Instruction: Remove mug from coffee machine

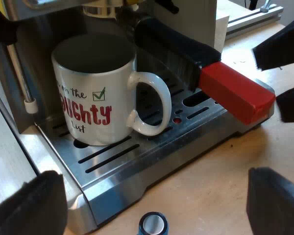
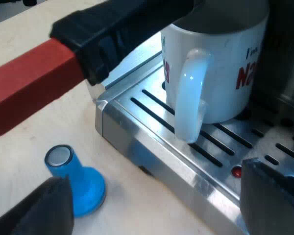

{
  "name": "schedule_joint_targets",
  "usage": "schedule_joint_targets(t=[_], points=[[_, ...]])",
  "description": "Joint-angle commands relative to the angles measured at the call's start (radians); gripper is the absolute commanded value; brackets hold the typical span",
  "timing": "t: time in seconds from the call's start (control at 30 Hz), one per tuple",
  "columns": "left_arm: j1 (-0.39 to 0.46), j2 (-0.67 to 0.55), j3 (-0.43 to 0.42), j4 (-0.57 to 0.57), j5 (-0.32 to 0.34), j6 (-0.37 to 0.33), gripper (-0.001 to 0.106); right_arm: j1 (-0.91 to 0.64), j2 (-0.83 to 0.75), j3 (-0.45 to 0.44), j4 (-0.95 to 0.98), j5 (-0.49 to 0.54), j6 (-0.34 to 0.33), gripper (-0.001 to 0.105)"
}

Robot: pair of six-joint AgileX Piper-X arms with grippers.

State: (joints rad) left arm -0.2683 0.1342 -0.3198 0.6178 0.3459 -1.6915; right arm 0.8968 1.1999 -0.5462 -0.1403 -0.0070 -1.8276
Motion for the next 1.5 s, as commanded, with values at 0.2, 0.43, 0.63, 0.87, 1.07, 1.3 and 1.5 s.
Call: schedule_joint_targets(t=[0.2,0.43,0.63,0.87,1.07,1.3,1.5], points=[[-0.006,0.000,-0.003,-0.020,0.007,-0.001,0.077,0.004,0.141,-0.002,-0.213,0.076,0.063,0.071],[-0.006,0.000,-0.003,-0.020,0.007,-0.001,0.077,0.004,0.285,-0.002,-0.416,0.122,0.079,0.071],[-0.006,0.000,-0.003,-0.020,0.007,-0.001,0.077,0.004,0.375,-0.002,-0.570,0.134,0.079,0.071],[-0.006,0.000,-0.003,-0.020,0.007,-0.001,0.077,0.004,0.430,-0.021,-0.598,0.139,0.114,0.071],[-0.006,0.000,-0.003,-0.020,0.007,-0.001,0.077,0.004,0.438,-0.089,-0.537,0.168,0.125,0.071],[-0.006,0.000,-0.003,-0.020,0.007,-0.001,0.077,0.004,0.475,-0.126,-0.499,0.168,0.125,0.071],[-0.006,0.000,-0.003,-0.020,0.007,-0.001,0.077,0.004,0.515,-0.176,-0.499,0.168,0.129,0.071]])
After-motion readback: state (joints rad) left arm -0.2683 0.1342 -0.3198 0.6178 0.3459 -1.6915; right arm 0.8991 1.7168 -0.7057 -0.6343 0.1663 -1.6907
